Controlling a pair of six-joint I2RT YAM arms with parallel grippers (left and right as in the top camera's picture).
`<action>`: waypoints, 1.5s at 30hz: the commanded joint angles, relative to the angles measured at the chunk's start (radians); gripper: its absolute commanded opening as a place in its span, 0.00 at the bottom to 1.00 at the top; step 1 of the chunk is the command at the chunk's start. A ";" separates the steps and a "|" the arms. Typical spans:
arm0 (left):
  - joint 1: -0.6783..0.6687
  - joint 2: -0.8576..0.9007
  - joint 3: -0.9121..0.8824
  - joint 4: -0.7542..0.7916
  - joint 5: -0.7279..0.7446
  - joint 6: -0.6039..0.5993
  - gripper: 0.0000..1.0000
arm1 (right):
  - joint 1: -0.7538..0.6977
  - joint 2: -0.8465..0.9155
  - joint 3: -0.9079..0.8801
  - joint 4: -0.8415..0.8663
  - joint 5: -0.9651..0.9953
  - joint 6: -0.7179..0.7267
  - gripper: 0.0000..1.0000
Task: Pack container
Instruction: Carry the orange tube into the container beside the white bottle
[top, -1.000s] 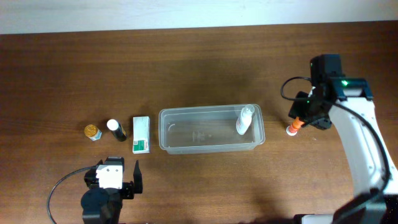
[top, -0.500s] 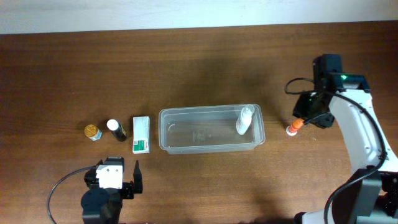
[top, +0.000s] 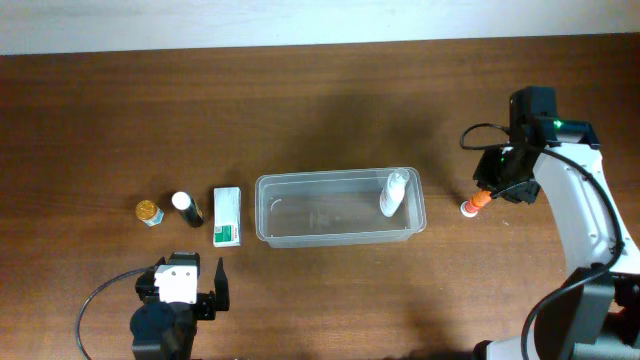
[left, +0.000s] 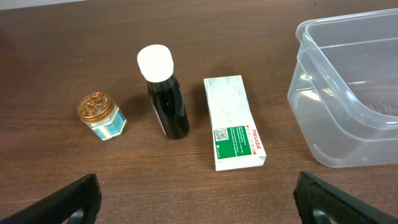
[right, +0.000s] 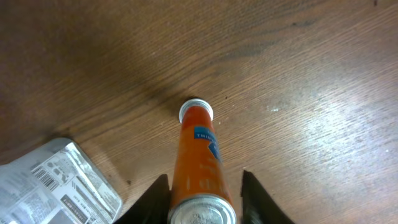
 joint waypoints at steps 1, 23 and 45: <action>0.006 -0.007 -0.003 0.002 0.014 0.009 1.00 | 0.000 0.038 -0.011 0.001 -0.020 -0.008 0.25; 0.006 -0.007 -0.003 0.002 0.014 0.009 1.00 | 0.201 -0.332 0.331 -0.422 -0.056 -0.051 0.12; 0.006 -0.007 -0.003 0.002 0.014 0.009 1.00 | 0.464 -0.165 0.230 -0.301 -0.091 -0.040 0.12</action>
